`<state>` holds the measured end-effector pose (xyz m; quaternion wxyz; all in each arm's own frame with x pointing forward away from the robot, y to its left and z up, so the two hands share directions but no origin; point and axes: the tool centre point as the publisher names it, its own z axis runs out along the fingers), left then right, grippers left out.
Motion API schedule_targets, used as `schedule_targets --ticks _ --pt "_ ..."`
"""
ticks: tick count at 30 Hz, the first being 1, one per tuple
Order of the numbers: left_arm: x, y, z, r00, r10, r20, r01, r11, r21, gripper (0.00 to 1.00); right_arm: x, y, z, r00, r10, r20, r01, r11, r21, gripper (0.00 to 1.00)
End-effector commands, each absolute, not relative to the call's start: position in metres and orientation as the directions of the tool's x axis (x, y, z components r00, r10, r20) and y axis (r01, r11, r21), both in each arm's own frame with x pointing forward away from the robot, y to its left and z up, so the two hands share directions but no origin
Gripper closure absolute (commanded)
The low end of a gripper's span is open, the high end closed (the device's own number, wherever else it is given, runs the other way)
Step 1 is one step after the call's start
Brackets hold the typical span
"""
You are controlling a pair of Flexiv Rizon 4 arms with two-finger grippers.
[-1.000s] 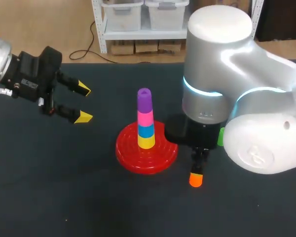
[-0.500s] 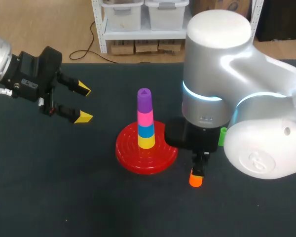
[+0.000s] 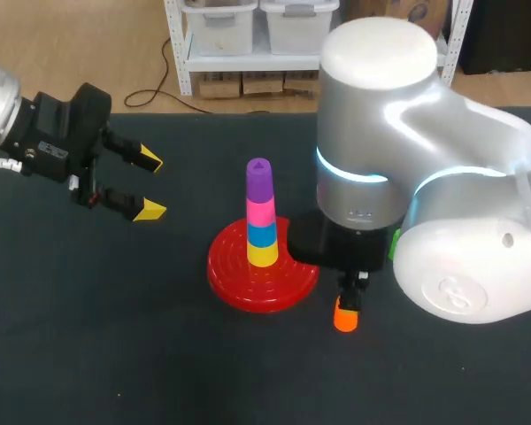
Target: Pick up and stack the cylinders on the red base in this order: pink,purple,orange,green
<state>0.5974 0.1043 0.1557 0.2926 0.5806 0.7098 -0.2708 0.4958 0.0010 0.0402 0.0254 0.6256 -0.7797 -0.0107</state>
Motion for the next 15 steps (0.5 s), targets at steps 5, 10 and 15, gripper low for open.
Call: schedule_targets --ticks 5,10,15 --pt "0.597 0.105 0.155 -0.152 0.663 -0.733 0.983 0.179 -0.042 0.00 0.503 0.006 0.106 -0.214 -0.975 -0.057 -0.977 0.213 0.009 1.00" --pt "0.597 0.105 0.155 -0.152 0.663 -0.733 0.983 0.179 -0.042 0.00 0.509 0.017 0.158 -0.169 -0.983 -0.071 -0.985 0.171 -0.016 1.00" --pt "0.597 0.105 0.155 -0.152 0.663 -0.733 0.983 0.179 -0.042 0.00 0.518 0.023 0.199 -0.149 -0.988 -0.047 -0.988 0.150 -0.035 1.00"
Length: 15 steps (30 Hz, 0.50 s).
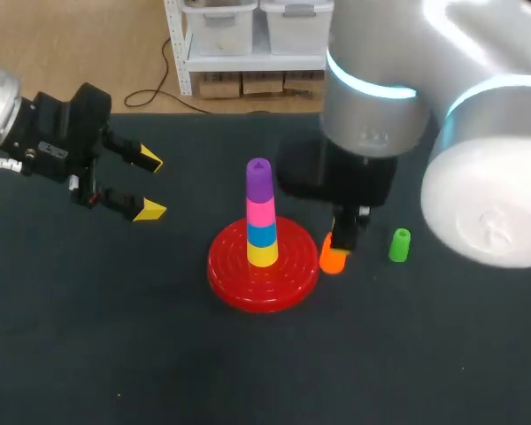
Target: Pick up and stack the cylinders on the red base in this order: pink,purple,orange,green
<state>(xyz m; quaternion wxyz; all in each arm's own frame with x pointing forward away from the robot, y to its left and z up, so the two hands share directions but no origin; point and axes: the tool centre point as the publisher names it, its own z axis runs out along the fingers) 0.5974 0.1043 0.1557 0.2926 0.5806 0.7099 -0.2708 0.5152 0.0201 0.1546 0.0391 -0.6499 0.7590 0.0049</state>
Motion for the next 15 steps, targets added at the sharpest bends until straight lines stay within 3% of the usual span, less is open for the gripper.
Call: schedule_targets --ticks 1,15 --pt "0.597 0.105 0.155 -0.152 0.663 -0.733 0.983 0.179 -0.042 0.00 0.520 0.024 0.206 -0.148 -0.988 -0.050 -0.988 0.150 -0.038 1.00" --pt "0.597 0.105 0.155 -0.152 0.663 -0.733 0.983 0.179 -0.042 0.00 0.573 0.063 0.282 -0.092 -0.992 -0.091 -0.986 0.104 -0.129 1.00"
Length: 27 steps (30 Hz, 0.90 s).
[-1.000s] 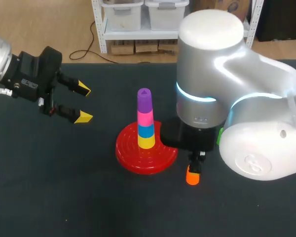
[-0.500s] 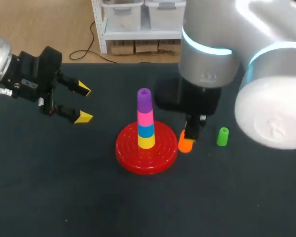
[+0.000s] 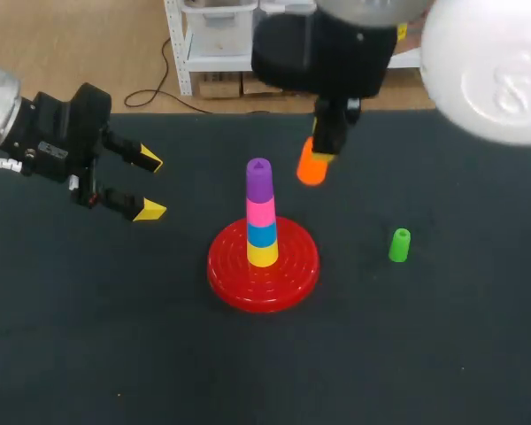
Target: Pick up and stack the cylinders on the red base in this order: pink,purple,orange,green
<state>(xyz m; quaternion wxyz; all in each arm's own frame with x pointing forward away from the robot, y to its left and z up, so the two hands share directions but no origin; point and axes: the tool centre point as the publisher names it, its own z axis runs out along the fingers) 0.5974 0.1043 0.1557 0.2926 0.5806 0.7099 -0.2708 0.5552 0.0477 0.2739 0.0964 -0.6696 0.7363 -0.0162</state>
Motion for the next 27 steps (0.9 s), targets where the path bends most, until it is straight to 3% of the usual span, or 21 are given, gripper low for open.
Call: schedule_targets --ticks 1,14,27 --pt "0.597 0.105 0.155 -0.152 0.663 -0.733 0.983 0.179 -0.042 0.00 0.577 0.067 0.283 -0.090 -0.992 -0.085 -0.986 0.101 -0.131 1.00" --pt "0.597 0.105 0.155 -0.152 0.663 -0.733 0.983 0.179 -0.042 0.00 0.596 0.104 0.259 -0.055 -0.998 -0.022 -0.992 0.057 -0.113 1.00" --pt "0.597 0.105 0.155 -0.152 0.663 -0.733 0.983 0.179 -0.042 0.00 0.604 0.112 0.240 -0.056 -0.998 -0.008 -0.993 0.057 -0.101 1.00"
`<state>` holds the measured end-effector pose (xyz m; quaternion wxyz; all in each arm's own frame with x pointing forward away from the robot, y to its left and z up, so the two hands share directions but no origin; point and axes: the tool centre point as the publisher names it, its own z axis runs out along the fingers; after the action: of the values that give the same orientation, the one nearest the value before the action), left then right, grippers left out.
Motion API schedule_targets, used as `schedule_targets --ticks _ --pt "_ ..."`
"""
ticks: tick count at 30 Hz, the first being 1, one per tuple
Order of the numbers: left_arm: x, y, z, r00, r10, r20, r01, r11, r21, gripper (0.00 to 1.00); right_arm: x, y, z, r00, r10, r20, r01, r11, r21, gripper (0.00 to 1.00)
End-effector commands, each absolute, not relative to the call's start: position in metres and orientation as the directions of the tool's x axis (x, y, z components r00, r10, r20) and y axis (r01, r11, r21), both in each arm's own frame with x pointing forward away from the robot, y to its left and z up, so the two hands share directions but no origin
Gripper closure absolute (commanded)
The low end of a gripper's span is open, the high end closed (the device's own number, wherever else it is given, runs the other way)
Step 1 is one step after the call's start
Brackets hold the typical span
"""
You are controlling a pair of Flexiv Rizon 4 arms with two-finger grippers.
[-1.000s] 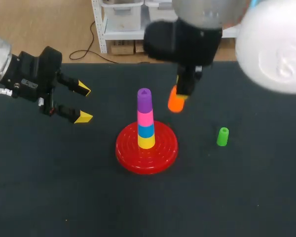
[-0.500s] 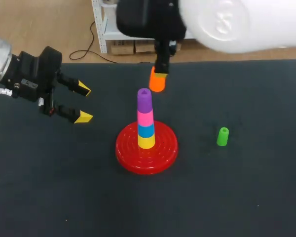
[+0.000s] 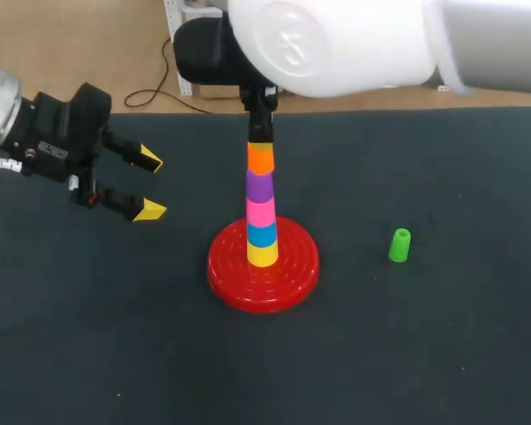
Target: Pick up and stack the cylinders on the red base in this order: pink,purple,orange,green
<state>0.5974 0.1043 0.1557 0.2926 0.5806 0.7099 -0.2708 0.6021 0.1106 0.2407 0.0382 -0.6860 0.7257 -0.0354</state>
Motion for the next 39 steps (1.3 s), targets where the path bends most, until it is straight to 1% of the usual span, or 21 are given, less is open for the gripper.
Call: schedule_targets --ticks 1,12,19,39 --pt "0.597 0.105 0.155 -0.152 0.663 -0.733 0.983 0.179 -0.042 0.00 0.604 0.113 0.240 -0.055 -0.998 -0.009 -0.993 0.056 -0.100 1.00" --pt "0.597 0.105 0.155 -0.152 0.663 -0.733 0.983 0.179 -0.042 0.00 0.610 0.115 0.231 -0.069 -0.998 0.003 -0.993 0.068 -0.094 1.00" --pt "0.597 0.105 0.155 -0.152 0.663 -0.733 0.983 0.179 -0.042 0.00 0.616 0.112 0.230 -0.102 -0.994 -0.040 -0.993 0.104 -0.047 1.00" --pt "0.597 0.105 0.155 -0.152 0.663 -0.733 0.983 0.179 -0.042 0.00 0.613 0.111 0.230 -0.099 -0.993 -0.061 -0.994 0.101 -0.028 1.00"
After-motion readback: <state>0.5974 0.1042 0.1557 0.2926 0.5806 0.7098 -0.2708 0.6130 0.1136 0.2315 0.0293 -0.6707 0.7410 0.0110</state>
